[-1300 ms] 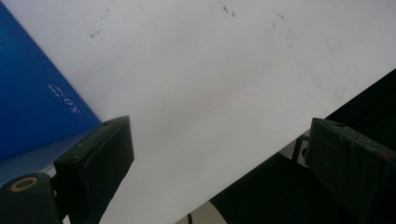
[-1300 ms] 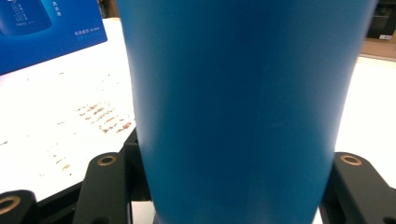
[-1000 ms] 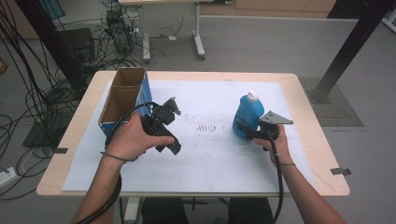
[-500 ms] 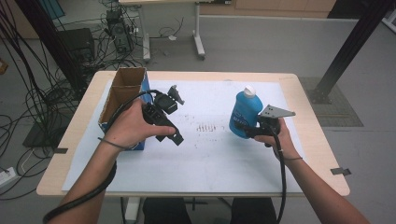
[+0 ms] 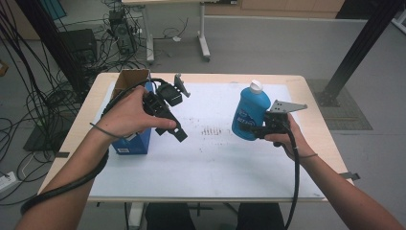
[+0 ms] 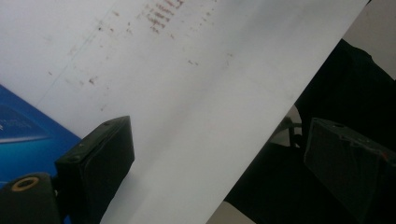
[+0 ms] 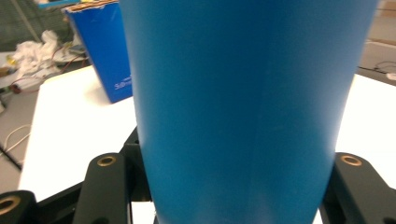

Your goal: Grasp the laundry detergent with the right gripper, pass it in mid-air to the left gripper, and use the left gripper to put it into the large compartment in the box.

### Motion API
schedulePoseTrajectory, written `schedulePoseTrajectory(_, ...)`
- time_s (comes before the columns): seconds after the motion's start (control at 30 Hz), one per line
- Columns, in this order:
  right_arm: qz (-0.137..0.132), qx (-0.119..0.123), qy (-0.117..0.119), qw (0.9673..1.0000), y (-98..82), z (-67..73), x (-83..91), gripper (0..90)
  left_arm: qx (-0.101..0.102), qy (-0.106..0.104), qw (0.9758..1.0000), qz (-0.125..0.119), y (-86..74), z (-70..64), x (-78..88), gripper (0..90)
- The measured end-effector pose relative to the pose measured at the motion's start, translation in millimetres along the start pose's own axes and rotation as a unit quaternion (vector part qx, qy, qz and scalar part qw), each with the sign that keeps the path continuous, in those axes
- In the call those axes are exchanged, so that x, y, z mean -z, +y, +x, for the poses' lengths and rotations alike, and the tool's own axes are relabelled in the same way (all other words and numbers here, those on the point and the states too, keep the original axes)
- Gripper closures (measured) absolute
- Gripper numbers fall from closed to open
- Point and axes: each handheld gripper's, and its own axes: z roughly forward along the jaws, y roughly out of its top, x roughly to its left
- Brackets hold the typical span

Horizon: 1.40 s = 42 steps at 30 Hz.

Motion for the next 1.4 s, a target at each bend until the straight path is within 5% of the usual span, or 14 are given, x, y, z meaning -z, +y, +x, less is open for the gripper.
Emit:
schedulePoseTrajectory(0.27, 0.007, 0.018, 0.053, 0.9984, 12.3, 12.1, 2.0, 41.3, -0.041, 0.0, 0.9991, 0.004, 4.0, -6.0, 13.6, 9.0)
schedulePoseTrajectory(0.67, 0.021, 0.044, 0.13, 0.9903, 21.4, 36.5, -9.4, 41.3, -0.115, -0.012, 0.993, 0.021, 14.1, -23.5, 31.4, 8.9)
schedulePoseTrajectory(1.4, 0.032, 0.078, 0.196, 0.977, 30.6, 70.1, -29.8, 41.3, -0.181, -0.016, 0.9821, 0.051, 35.5, -49.7, 34.3, 9.0)
